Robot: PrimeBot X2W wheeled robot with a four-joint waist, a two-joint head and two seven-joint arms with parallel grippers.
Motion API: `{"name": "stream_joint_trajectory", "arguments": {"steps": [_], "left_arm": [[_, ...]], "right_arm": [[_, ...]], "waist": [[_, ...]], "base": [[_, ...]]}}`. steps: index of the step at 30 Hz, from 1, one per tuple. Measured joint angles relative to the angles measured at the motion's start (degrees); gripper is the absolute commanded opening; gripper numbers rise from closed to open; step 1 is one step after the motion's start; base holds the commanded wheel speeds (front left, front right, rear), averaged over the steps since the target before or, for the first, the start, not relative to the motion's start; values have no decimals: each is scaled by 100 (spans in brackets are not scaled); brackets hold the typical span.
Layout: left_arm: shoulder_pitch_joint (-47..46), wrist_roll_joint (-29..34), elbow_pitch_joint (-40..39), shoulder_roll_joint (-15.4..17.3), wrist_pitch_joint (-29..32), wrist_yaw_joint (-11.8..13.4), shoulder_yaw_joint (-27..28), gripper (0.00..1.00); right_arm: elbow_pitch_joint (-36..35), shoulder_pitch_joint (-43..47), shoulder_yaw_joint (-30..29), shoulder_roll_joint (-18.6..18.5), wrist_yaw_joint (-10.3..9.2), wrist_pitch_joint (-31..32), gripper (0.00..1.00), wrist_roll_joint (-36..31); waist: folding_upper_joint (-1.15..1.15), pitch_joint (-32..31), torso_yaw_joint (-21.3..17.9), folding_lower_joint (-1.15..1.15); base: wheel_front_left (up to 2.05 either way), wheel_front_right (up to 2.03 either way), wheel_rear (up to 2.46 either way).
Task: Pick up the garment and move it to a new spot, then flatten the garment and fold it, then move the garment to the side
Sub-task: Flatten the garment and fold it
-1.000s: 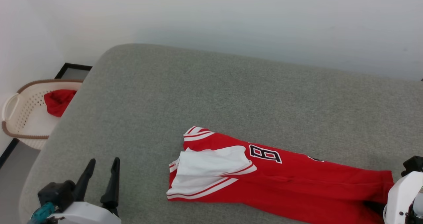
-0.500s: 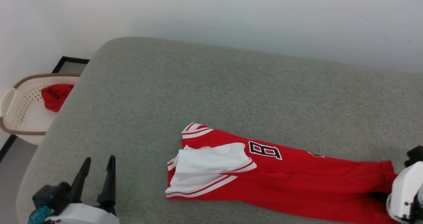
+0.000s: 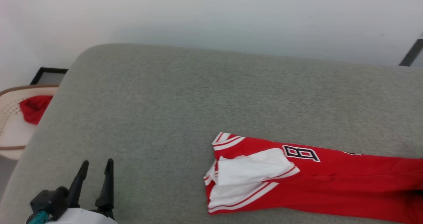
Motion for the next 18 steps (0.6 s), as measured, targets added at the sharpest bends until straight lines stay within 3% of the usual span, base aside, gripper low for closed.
{"name": "stream_joint_trajectory", "arguments": {"steps": [9, 18], "left_arm": [[195, 48, 19, -31, 0, -35, 132, 100], [450, 45, 12, -49, 0, -48, 197, 100]], "right_arm": [[-89, -108, 227, -96, -1, 35, 0, -43], [-1733, 197, 568, -8, -3, 412, 0, 619]], "waist": [[0, -138, -339, 0], [0, -435, -564, 0]], "base": [[0, 0, 0], [0, 0, 0]]}}
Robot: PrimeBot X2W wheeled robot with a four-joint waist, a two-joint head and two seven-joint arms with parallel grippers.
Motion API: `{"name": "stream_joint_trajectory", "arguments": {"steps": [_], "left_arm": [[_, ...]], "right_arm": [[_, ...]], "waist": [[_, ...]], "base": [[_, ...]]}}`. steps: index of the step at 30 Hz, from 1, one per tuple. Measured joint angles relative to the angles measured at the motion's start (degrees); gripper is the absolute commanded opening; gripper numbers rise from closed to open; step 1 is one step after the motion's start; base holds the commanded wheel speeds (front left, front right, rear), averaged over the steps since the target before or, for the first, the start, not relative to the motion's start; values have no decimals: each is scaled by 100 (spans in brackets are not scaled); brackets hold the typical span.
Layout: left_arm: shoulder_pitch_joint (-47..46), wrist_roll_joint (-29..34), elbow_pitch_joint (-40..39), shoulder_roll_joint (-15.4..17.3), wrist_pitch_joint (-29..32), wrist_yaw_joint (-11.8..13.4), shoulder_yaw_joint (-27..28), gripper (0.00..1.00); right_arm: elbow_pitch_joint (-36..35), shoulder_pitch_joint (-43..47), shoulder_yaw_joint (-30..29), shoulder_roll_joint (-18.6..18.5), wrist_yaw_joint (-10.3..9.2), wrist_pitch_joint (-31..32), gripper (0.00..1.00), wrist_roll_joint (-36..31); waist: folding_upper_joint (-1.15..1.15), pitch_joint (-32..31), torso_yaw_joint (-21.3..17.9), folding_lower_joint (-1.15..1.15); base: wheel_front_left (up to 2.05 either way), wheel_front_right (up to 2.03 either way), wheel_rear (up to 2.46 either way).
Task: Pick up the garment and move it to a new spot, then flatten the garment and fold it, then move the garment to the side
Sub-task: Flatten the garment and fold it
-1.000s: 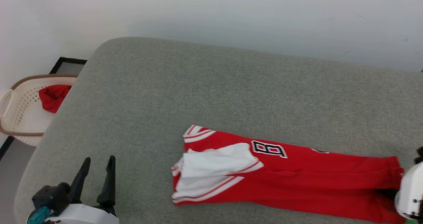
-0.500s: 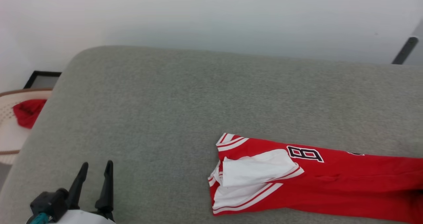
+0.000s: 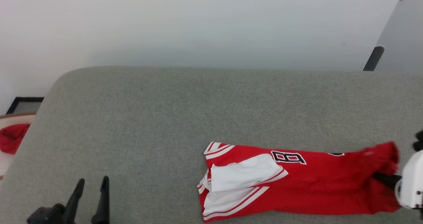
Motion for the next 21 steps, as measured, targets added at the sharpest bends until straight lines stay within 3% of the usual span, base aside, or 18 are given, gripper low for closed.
{"name": "stream_joint_trajectory", "arguments": {"steps": [5, 9, 21], "left_arm": [[23, -16, -13, -15, 10, -8, -89, 100], [-19, -60, -12, -26, 52, -22, -193, 100], [-272, -152, 102, -87, 132, -48, -541, 100]], "right_arm": [[-918, 88, 254, 301, 0, 155, 0, 103], [-1221, -12, 531, 676, 0, 238, 0, -34], [-628, -769, 1262, 1761, 0, -57, 0, -422]], "waist": [[0, -106, 25, 0], [0, -130, 166, 0], [0, -153, 801, 0]], "base": [[0, 0, 0], [0, 0, 0], [0, 0, 0]]}}
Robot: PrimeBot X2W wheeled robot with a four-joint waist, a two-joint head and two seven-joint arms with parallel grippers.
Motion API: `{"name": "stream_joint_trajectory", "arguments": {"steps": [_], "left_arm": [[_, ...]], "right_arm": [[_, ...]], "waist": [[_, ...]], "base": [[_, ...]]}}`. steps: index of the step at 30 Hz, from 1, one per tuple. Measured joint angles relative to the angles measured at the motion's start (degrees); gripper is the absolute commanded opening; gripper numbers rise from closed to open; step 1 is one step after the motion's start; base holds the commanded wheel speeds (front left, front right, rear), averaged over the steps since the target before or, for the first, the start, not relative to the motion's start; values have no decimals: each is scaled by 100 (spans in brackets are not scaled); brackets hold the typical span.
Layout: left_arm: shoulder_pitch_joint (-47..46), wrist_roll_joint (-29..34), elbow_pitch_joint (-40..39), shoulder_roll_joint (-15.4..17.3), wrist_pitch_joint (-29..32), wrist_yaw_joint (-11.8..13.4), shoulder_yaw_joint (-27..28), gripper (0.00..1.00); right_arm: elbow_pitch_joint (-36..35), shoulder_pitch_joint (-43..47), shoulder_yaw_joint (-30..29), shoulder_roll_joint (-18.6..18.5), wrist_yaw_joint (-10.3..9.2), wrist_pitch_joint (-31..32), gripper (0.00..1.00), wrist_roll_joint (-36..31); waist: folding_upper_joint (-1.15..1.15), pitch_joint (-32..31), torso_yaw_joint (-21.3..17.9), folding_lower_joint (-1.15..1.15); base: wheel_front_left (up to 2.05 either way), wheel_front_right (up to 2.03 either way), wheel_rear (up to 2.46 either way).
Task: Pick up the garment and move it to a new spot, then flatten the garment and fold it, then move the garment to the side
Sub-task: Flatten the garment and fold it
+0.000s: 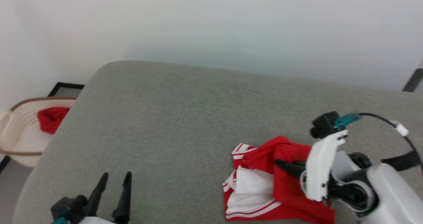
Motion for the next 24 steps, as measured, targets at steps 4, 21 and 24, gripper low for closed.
{"name": "stream_joint_trajectory", "arguments": {"steps": [4, 21, 24], "left_arm": [[-66, -19, 78, -13, -2, -2, -86, 100], [-215, -74, 282, -3, -86, -7, -89, 100], [-186, -73, 267, 24, -92, 0, -43, 100]], "right_arm": [[360, -220, 255, 214, 0, -159, 0, -98], [1165, -852, 1088, 285, 0, -817, 100, 77], [1012, -883, 1173, 162, 0, -965, 100, 219]], "waist": [[0, 11, 207, 0], [0, 93, 229, 0], [0, 68, 99, 0]], "base": [[0, 0, 0], [0, 0, 0], [0, 0, 0]]}}
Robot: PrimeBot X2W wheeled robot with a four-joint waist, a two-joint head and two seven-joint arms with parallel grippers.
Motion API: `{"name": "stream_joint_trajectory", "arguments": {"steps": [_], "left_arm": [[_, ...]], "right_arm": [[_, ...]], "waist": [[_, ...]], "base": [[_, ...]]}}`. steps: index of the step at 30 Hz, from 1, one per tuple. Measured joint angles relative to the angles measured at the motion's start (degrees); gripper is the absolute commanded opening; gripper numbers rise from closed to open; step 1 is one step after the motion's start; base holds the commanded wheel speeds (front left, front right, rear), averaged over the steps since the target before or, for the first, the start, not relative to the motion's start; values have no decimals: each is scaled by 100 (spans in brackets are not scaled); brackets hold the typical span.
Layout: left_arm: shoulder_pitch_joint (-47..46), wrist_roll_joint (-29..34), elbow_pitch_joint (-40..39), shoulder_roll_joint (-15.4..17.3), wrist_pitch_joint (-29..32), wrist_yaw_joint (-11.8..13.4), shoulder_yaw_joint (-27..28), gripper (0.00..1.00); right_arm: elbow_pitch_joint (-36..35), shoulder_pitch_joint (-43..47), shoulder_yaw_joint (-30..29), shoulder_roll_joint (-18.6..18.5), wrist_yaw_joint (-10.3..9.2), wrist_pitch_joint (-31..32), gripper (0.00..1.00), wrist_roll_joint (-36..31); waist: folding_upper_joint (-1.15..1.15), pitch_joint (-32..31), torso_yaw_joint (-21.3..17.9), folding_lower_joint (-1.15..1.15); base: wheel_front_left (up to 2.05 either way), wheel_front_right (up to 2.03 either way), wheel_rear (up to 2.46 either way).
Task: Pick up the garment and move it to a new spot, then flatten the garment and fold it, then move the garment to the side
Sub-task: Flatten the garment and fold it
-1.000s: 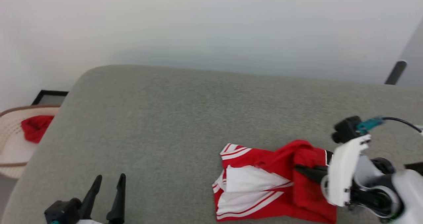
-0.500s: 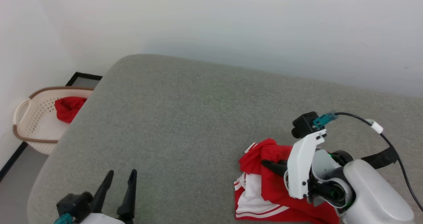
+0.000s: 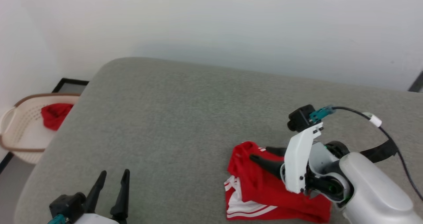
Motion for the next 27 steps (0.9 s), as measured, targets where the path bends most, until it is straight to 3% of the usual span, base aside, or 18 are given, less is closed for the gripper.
{"name": "stream_joint_trajectory", "arguments": {"steps": [7, 18, 27], "left_arm": [[119, 29, -78, 58, -16, 20, 94, 100], [388, 181, -264, 136, -25, 101, 254, 100], [560, 303, -396, 171, -35, 110, 449, 100]], "right_arm": [[-488, -55, 99, -569, 0, -698, 100, 27], [-709, 452, -51, -1589, 0, -2721, 100, -534], [-500, 1289, -682, -1961, 0, -3957, 100, -808]], "waist": [[0, -49, -371, 0], [0, -116, -1065, 0], [0, -189, -1579, 0]], "base": [[0, 0, 0], [0, 0, 0], [0, 0, 0]]}}
